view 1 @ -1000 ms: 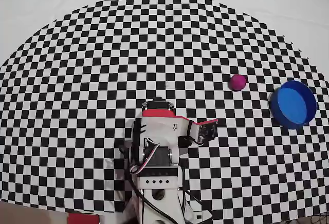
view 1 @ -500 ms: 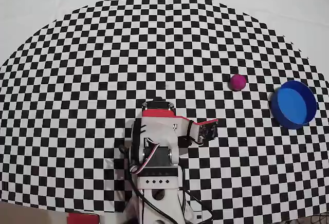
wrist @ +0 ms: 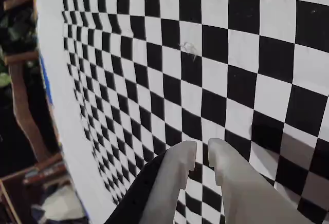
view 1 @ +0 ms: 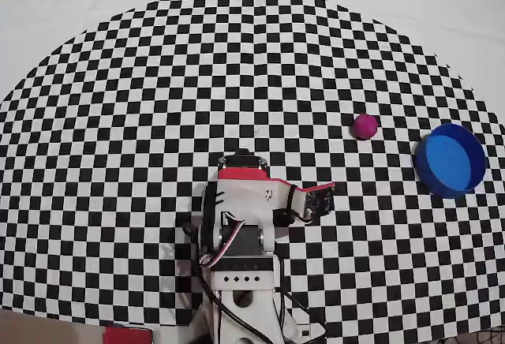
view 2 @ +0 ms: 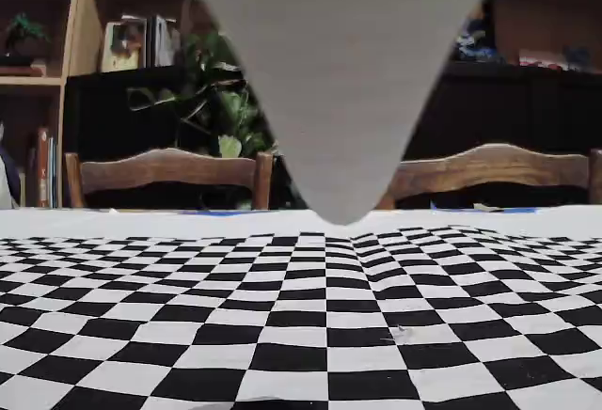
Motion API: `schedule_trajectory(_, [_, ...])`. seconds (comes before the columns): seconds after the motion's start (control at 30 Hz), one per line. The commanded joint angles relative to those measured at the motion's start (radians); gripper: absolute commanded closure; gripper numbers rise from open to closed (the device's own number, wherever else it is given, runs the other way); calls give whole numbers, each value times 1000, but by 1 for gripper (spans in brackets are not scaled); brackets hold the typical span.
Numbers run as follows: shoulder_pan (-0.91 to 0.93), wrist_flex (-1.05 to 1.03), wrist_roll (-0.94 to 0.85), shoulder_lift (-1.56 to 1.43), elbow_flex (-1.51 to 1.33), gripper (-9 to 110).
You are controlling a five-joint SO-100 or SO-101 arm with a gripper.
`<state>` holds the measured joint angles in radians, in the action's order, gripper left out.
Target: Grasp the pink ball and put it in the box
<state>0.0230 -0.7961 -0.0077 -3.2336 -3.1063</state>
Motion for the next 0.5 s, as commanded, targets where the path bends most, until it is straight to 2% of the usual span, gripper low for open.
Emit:
schedule_trajectory(0.0, [-3,-3,-8,-18,-6,101])
schedule_trajectory(0.27, [0,12,-9,-18,-6,101])
schedule_trajectory(0.47, [-3,118,-9,-12,-6,101])
